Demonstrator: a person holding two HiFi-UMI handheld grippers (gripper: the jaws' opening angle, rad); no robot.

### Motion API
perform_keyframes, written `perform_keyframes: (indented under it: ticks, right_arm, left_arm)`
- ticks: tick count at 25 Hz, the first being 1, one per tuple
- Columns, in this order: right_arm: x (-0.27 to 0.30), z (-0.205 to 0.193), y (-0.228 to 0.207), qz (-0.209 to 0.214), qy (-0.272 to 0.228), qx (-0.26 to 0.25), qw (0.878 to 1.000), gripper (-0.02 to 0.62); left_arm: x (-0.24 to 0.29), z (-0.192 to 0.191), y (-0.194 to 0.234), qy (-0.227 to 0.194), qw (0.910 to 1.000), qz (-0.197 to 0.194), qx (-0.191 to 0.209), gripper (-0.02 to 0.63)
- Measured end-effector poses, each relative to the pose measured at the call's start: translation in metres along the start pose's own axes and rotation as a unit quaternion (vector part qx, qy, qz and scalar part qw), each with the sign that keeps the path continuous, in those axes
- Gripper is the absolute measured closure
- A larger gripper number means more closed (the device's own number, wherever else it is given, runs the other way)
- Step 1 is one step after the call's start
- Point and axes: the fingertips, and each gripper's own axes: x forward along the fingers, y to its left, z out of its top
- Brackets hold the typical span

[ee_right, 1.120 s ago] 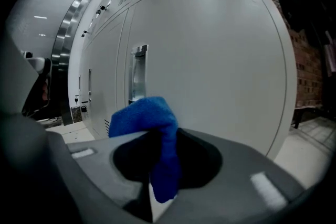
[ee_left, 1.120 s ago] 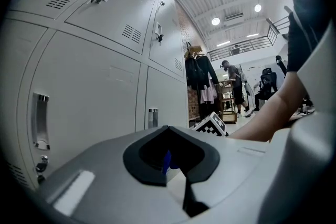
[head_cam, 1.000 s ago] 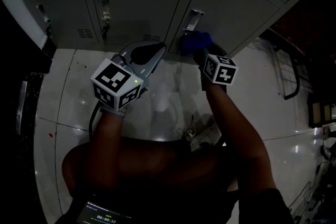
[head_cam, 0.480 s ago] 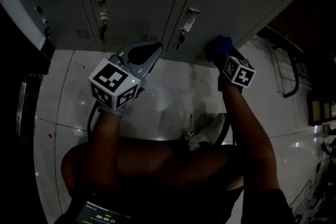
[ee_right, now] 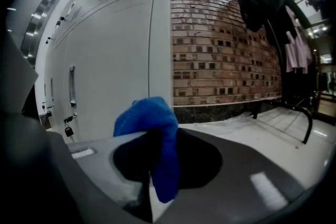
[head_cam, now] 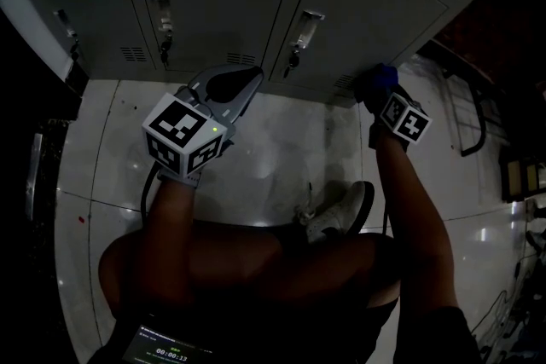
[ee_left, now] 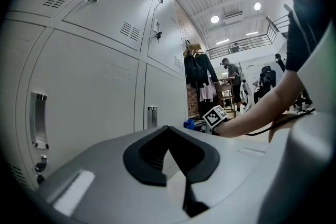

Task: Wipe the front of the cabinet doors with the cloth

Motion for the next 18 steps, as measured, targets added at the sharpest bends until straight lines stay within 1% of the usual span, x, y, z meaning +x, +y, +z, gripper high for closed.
perform_keyframes:
  ticks: [4,7,11,14,16,18]
  right_arm:
    - [-0.008,-0.004,0.003,0.011,0.000,0.045,0.999,0.518]
    - [-0.015,0.001,0.030,0.037,-0.007,0.042,0.998,0.518]
    - [-0.024,0.007,0.106,0.108,-0.012,0.036,0.993,0.518]
    - [-0.035,0.009,0.174,0.169,-0.015,0.006,0.985,0.518]
    - [-0.039,0.002,0.215,0.203,-0.011,-0.014,0.979,0.518]
    - [-0.037,-0.012,0.250,0.228,-0.002,-0.031,0.973,0.518]
  left_arm:
    - [-0.001,0.001,0.001,-0.001,1.0000,0.002,-0.001,0.606]
    - [-0.002,0.003,0.003,-0.005,1.0000,0.004,-0.002,0.606]
    - [-0.004,0.004,0.004,-0.007,0.9999,0.008,-0.003,0.606]
    - [-0.006,0.006,0.006,-0.009,0.9999,0.013,-0.004,0.606]
    - [-0.007,0.008,0.008,-0.012,0.9998,0.017,-0.003,0.606]
    - [-0.009,0.009,0.010,-0.014,0.9997,0.020,-0.004,0.606]
